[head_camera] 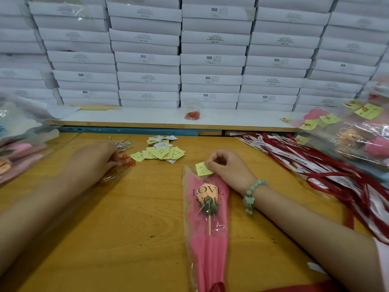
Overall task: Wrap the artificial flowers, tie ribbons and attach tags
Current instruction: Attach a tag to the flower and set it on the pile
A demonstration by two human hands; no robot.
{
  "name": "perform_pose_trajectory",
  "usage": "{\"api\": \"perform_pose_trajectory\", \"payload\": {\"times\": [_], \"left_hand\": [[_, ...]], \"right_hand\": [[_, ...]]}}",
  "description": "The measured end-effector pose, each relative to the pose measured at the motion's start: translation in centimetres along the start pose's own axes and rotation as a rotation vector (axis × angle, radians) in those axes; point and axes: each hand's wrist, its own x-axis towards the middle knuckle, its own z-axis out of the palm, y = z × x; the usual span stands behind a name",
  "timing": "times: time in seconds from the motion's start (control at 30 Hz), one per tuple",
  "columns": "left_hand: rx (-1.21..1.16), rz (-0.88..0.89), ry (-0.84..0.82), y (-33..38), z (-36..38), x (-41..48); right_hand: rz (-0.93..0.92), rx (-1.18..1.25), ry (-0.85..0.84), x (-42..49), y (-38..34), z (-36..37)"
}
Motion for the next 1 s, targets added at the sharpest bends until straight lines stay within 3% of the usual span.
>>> {"api": "perform_pose_trajectory", "payload": {"times": [0.23, 0.6, 0.8, 1.0], "left_hand": [[-0.261, -0.069, 0.177, 0.1, -1.1, 0.0], [-0.522, -0.103, 0.209, 0.2, -0.9, 0.6], [-0.923, -0.06, 0.148, 4.8, -1.9, -0.4], [-1.079, 0.053, -0.065, 9.8, -1.0, -2.4]], "right_hand": [[0.005, 0.002, -0.011, -0.1, -0.1, -0.1], [0.026, 0.067, -0.012, -0.1, -0.2, -0.1], [0.044, 0.171, -0.042, -0.1, -0.3, -0.3], [-0.005, 0.181, -0.058, 0.0, -0.4, -0.4]]}}
